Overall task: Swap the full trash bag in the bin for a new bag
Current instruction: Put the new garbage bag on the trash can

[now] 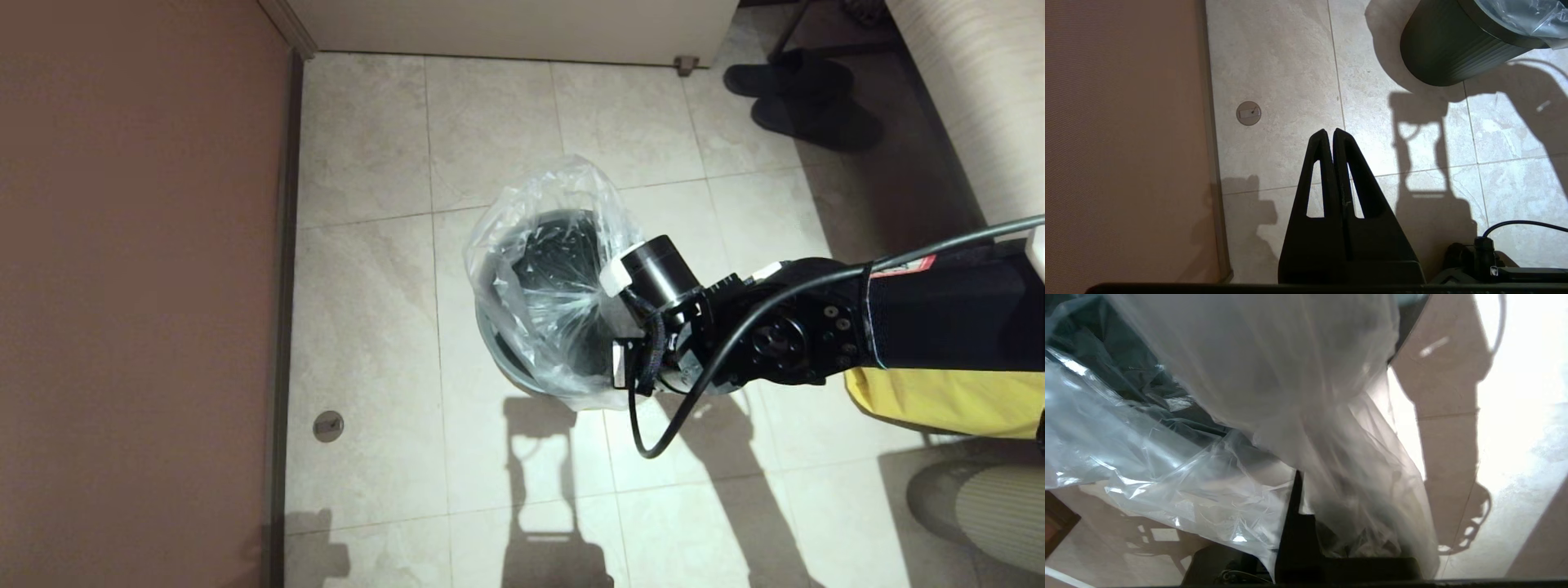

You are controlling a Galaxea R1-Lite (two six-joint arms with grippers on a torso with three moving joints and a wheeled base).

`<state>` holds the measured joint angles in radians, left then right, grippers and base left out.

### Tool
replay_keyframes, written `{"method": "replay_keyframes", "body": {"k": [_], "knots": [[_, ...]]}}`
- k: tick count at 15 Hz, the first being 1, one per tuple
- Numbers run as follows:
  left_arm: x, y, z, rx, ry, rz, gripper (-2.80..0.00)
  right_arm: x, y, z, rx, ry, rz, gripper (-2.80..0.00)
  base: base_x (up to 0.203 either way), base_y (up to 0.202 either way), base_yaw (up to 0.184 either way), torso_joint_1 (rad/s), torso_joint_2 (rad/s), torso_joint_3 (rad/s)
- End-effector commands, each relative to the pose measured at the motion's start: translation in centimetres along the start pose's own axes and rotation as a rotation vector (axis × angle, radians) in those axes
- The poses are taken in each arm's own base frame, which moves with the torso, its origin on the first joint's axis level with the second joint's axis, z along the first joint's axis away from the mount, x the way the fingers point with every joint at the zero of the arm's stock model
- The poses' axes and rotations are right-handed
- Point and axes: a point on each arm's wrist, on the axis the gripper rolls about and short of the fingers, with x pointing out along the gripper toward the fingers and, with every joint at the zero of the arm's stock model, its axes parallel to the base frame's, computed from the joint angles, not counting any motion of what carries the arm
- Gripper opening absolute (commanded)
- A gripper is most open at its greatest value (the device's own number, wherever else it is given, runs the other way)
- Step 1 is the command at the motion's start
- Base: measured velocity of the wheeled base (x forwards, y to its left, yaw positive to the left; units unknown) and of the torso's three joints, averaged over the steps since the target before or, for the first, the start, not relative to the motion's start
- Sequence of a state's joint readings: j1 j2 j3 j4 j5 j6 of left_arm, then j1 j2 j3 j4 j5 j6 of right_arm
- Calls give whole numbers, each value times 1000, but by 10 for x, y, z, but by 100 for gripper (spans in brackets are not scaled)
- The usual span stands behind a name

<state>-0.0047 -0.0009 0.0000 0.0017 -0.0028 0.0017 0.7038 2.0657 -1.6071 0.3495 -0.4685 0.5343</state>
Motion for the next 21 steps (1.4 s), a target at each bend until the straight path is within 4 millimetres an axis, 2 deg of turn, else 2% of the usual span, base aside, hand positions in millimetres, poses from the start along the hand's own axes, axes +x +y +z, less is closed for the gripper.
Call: {"method": "replay_keyframes", "body": {"k": [1, 9, 11, 14, 18, 21], "knots": [[0, 0, 0, 0, 1, 0, -280, -8, -1, 7, 18, -26, 14, 0, 0, 0, 0, 0, 0, 0], [0, 0, 0, 0, 1, 0, -280, -60, -9, 19, 44, -59, 115, 0, 0, 0, 0, 0, 0, 0], [0, 0, 0, 0, 1, 0, -280, -75, -15, 16, 52, -16, 201, 0, 0, 0, 0, 0, 0, 0], [0, 0, 0, 0, 2, 0, -280, -84, -24, 9, 49, 32, 255, 0, 0, 0, 0, 0, 0, 0], [0, 0, 0, 0, 1, 0, -280, -98, -38, 7, 91, 32, 260, 0, 0, 0, 0, 0, 0, 0], [0, 0, 0, 0, 1, 0, -280, -122, -53, 8, 97, 2, 279, 0, 0, 0, 0, 0, 0, 0]]}}
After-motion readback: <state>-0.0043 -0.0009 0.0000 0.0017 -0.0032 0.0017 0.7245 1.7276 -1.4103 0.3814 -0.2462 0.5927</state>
